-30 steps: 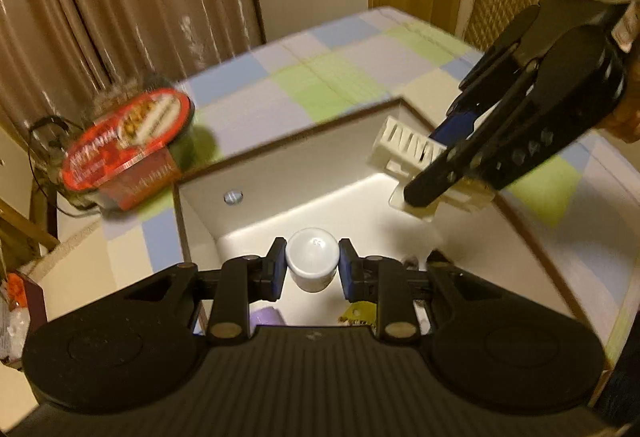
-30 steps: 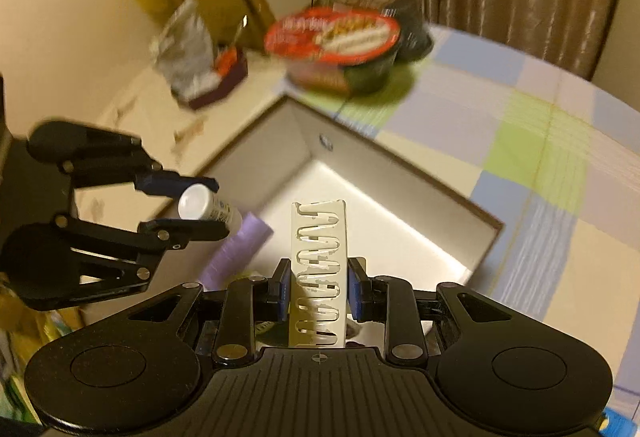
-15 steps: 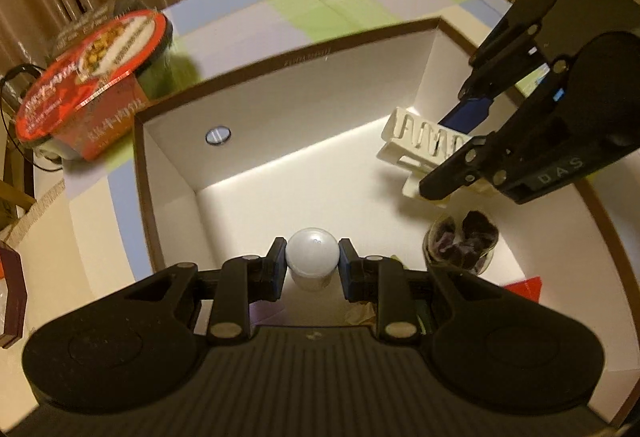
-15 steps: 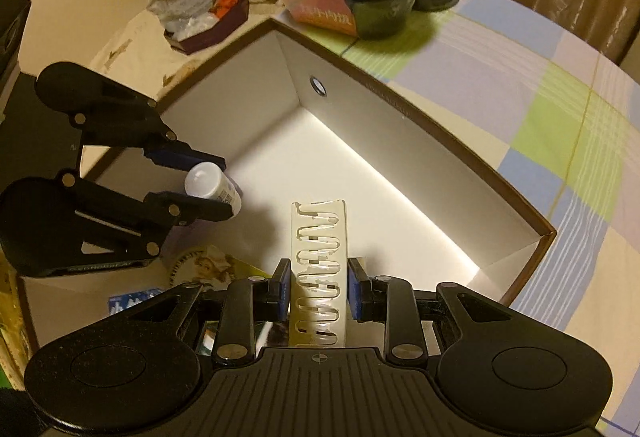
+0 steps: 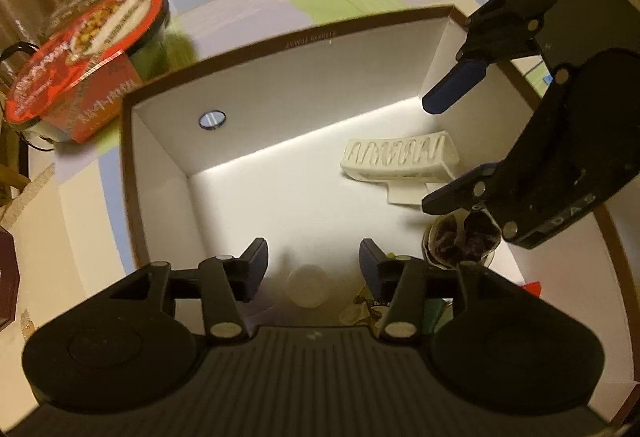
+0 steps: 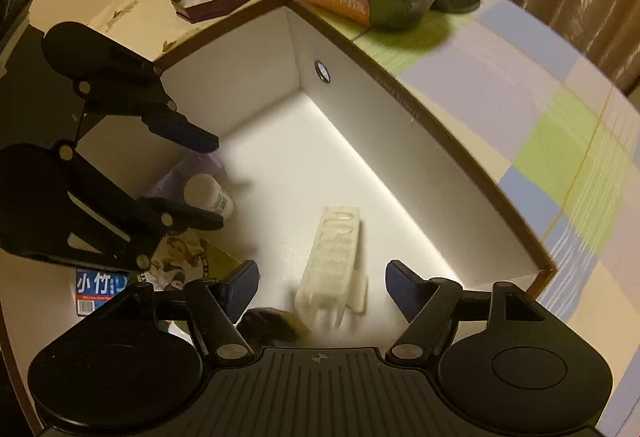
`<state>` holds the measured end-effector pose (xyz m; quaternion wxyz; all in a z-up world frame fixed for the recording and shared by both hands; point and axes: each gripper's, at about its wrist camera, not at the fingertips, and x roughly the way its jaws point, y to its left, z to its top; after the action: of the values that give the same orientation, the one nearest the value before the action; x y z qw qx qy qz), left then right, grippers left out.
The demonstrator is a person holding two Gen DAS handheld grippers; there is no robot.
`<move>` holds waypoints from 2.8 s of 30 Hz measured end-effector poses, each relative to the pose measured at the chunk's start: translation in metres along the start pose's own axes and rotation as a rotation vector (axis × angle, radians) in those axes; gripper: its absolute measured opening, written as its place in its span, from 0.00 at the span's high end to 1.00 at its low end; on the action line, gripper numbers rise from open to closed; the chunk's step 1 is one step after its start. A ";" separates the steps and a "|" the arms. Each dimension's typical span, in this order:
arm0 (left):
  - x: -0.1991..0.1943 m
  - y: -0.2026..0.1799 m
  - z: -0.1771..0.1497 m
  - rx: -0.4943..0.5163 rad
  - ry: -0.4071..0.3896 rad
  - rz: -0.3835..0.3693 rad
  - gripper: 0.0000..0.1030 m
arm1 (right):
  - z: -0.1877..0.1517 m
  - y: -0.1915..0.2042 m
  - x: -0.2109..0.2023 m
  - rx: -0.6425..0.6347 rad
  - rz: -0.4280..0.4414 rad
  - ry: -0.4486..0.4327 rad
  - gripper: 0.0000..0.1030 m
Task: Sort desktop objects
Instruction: 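Open both tools to drop the white bottle and white holder into the box, then withdraw both tools from the box and lift them away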
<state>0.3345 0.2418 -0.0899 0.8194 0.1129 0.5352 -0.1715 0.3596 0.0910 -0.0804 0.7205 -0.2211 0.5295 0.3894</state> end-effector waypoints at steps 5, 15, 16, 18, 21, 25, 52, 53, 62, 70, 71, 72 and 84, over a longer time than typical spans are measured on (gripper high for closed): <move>-0.017 -0.002 -0.007 -0.019 -0.014 0.012 0.46 | -0.010 -0.002 -0.012 -0.030 -0.003 0.000 0.29; -0.029 -0.008 -0.018 -0.028 0.008 0.025 0.36 | -0.021 0.010 -0.023 -0.095 -0.016 0.005 0.29; -0.030 -0.009 -0.018 -0.033 0.008 0.026 0.36 | -0.022 0.011 -0.024 -0.100 -0.021 0.004 0.29; -0.033 -0.010 -0.018 -0.042 0.008 0.029 0.34 | -0.026 0.014 -0.028 -0.108 -0.033 -0.001 0.14; -0.039 -0.015 -0.019 -0.045 0.000 0.038 0.32 | -0.030 0.019 -0.035 -0.124 -0.032 -0.021 0.11; -0.048 -0.021 -0.021 -0.048 -0.009 0.049 0.29 | -0.036 0.025 -0.043 -0.126 -0.034 -0.033 0.11; -0.115 -0.076 -0.058 -0.048 -0.072 0.170 0.18 | -0.077 0.067 -0.092 -0.136 -0.101 -0.140 0.11; -0.118 -0.079 -0.060 -0.050 -0.075 0.174 0.18 | -0.078 0.068 -0.094 -0.136 -0.101 -0.146 0.11; -0.140 -0.102 -0.076 -0.067 -0.097 0.205 0.15 | -0.095 0.078 -0.112 -0.133 -0.088 -0.191 0.11; -0.156 -0.126 -0.086 -0.098 -0.114 0.236 0.14 | -0.115 0.084 -0.127 -0.148 -0.073 -0.220 0.11; -0.158 -0.130 -0.087 -0.102 -0.116 0.241 0.14 | -0.117 0.084 -0.129 -0.150 -0.071 -0.224 0.11; -0.159 -0.133 -0.088 -0.106 -0.117 0.246 0.14 | -0.120 0.084 -0.131 -0.152 -0.069 -0.227 0.11; -0.174 -0.178 -0.098 -0.177 -0.128 0.295 0.13 | -0.152 0.073 -0.157 -0.170 -0.029 -0.272 0.11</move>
<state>0.1172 0.1430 0.0301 0.8747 0.1066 0.4727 -0.0087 0.1904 -0.0276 0.0209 0.7697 -0.2342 0.3890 0.4487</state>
